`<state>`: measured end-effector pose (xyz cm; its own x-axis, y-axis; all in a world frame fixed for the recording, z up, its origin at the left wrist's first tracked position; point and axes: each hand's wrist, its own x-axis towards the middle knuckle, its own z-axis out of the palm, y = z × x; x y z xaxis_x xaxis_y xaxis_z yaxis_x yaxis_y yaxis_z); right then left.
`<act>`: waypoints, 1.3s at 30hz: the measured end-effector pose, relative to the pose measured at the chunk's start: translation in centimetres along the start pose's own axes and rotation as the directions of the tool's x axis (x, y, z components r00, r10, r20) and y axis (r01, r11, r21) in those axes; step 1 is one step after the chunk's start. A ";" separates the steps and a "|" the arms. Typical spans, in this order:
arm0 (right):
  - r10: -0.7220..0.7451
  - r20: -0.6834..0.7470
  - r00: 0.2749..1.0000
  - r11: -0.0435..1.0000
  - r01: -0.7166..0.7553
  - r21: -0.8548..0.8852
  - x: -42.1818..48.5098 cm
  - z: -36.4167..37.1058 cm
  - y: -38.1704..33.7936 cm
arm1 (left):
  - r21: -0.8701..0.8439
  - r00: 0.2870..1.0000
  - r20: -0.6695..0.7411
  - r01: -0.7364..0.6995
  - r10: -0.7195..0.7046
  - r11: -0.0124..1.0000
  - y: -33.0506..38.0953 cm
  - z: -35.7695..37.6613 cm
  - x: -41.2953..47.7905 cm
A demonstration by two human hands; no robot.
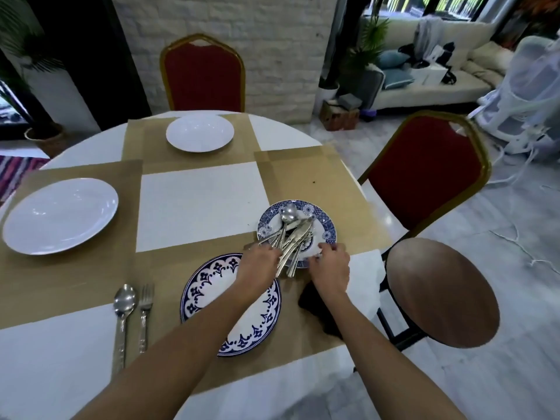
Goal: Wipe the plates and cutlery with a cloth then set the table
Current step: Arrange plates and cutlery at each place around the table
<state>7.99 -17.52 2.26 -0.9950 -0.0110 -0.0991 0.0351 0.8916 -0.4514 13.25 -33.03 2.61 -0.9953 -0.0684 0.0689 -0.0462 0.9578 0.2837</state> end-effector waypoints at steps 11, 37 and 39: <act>-0.186 0.234 0.954 0.938 0.243 -0.246 0.9 1.7 3.2 | 0.199 0.988 0.126 0.059 -0.085 0.978 3.5 1.9 4.3; -0.369 0.164 0.915 0.882 0.400 -0.250 -4.5 2.5 1.4 | -0.757 0.696 -0.038 0.449 -0.717 0.475 -1.7 -2.7 -5.0; -0.360 0.141 0.922 0.883 0.386 -0.269 -6.5 2.9 1.3 | -0.781 0.620 -0.067 0.455 -0.782 0.428 -3.4 -3.2 -8.0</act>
<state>14.73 -17.54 -0.24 -0.9171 -0.3951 -0.0536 -0.3780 0.9043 -0.1982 21.64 -36.58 4.14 -0.5750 -0.8101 -0.1150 -0.4060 0.1605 0.8997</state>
